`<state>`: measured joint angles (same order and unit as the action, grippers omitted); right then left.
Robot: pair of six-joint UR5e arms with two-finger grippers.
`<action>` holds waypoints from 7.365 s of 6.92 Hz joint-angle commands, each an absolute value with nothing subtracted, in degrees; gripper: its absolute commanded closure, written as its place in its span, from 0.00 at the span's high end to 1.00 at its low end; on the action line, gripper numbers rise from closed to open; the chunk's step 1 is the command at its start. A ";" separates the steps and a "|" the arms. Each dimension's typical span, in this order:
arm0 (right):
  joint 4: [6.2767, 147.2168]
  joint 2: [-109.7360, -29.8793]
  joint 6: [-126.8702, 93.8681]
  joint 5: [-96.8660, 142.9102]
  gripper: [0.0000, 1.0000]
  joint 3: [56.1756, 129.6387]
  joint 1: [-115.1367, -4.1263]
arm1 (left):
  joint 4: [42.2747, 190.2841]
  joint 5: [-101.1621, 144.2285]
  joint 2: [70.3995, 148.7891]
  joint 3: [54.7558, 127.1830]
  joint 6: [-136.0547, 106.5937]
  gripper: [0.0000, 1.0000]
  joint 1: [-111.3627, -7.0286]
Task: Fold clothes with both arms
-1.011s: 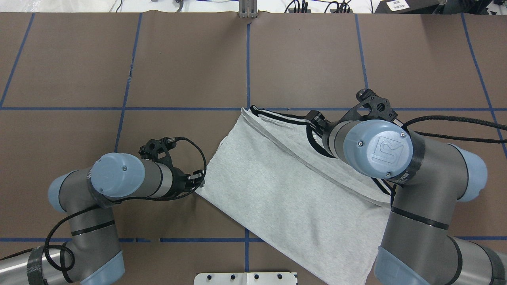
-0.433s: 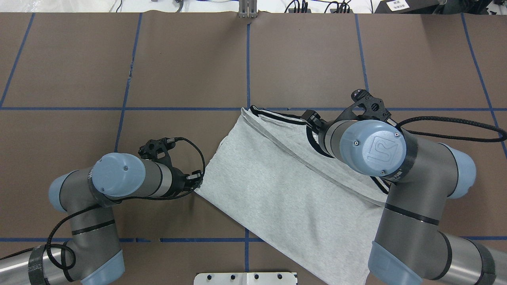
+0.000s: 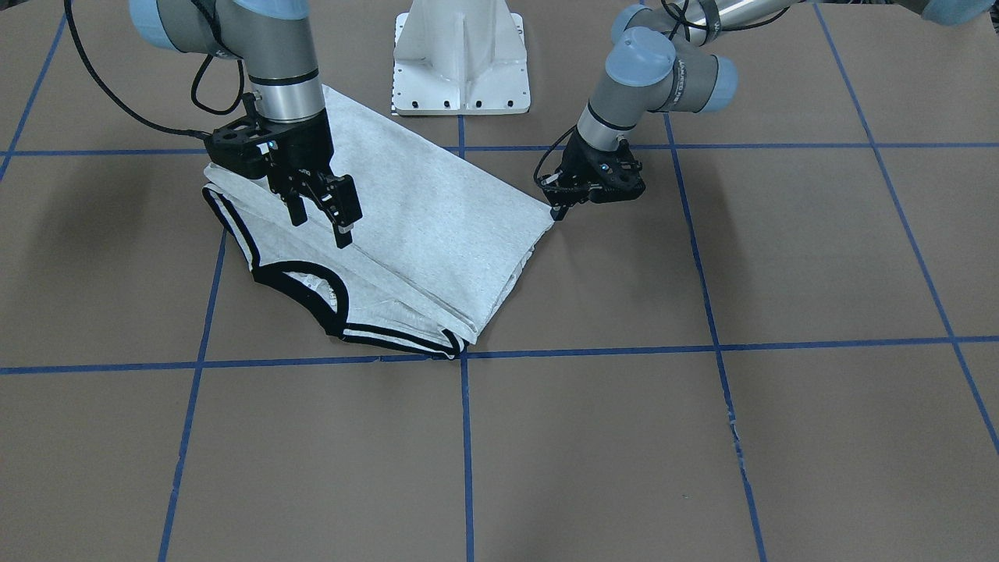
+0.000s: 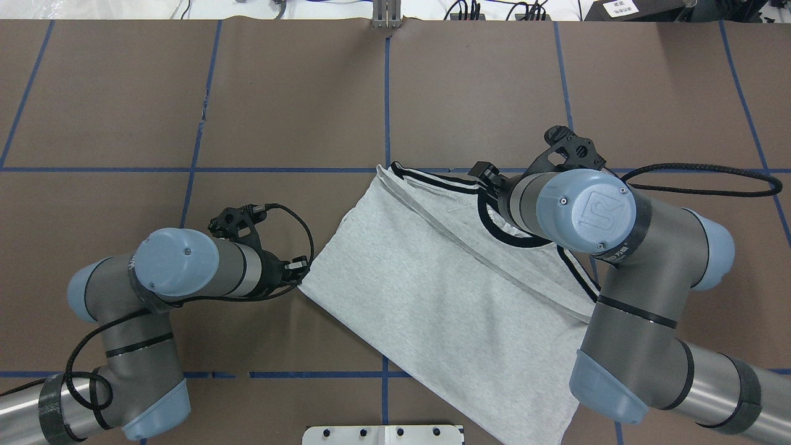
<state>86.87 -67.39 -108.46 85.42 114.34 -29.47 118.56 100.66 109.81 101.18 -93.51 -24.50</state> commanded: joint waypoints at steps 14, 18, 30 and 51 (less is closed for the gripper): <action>91.82 -66.10 -91.38 92.61 1.00 111.89 -22.25 | 141.24 100.77 137.58 59.81 -75.50 0.62 -47.80; 100.81 -58.02 -73.55 101.42 1.00 105.49 -20.83 | 141.33 102.57 135.97 60.64 -75.50 0.62 -48.25; 107.84 -67.68 -50.62 101.34 1.00 112.86 -21.62 | 141.15 102.66 132.45 65.48 -75.76 0.62 -48.16; 92.90 -44.13 -47.56 100.99 1.00 77.80 -34.97 | 141.07 102.66 131.57 66.53 -75.85 0.64 -48.08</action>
